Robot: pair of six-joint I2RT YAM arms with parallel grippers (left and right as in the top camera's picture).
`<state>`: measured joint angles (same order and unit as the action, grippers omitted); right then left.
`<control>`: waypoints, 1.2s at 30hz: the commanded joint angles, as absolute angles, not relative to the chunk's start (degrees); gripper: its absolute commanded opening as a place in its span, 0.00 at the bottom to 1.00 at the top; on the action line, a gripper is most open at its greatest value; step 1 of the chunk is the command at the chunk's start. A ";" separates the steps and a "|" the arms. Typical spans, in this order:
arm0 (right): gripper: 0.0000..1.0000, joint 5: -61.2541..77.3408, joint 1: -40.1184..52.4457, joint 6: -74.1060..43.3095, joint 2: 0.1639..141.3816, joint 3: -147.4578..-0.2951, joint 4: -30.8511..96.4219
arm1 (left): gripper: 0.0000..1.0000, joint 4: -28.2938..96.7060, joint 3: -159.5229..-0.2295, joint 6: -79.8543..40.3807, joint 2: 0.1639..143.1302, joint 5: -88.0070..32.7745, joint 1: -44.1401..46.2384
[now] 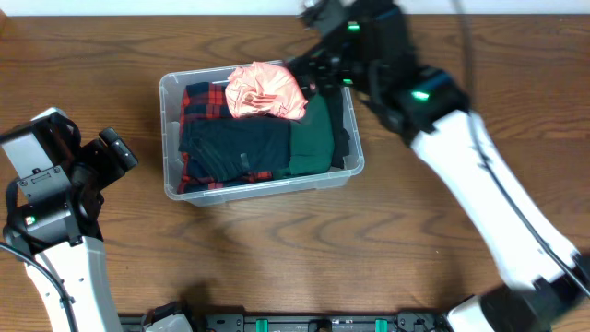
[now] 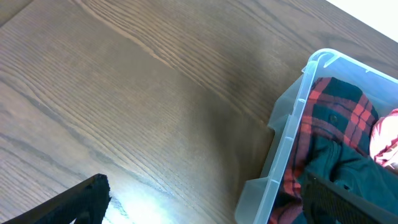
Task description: Pack container
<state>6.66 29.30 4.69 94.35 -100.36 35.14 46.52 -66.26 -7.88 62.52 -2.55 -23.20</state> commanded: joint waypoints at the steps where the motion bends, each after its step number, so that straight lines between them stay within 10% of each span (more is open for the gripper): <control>1: 0.99 2.55 28.29 5.91 90.59 -100.51 38.57 | 0.98 46.72 -67.07 -8.01 62.48 -1.65 -23.55; 10: 0.99 -3.60 24.77 8.45 83.35 -100.51 49.69 | 0.98 46.72 -67.07 -8.01 62.50 -1.65 -23.55; 25: 0.99 20.67 -5.91 7.77 77.93 -100.44 53.71 | 0.98 46.72 -67.07 -8.01 62.48 -1.65 -23.57; 36: 0.99 14.13 -7.70 16.84 68.84 -100.33 56.01 | 0.98 46.72 -67.07 -8.01 62.48 -1.65 -23.55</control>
<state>15.57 -8.40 11.46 72.20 -100.38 56.12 46.52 -66.26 -7.88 62.52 -2.55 -23.20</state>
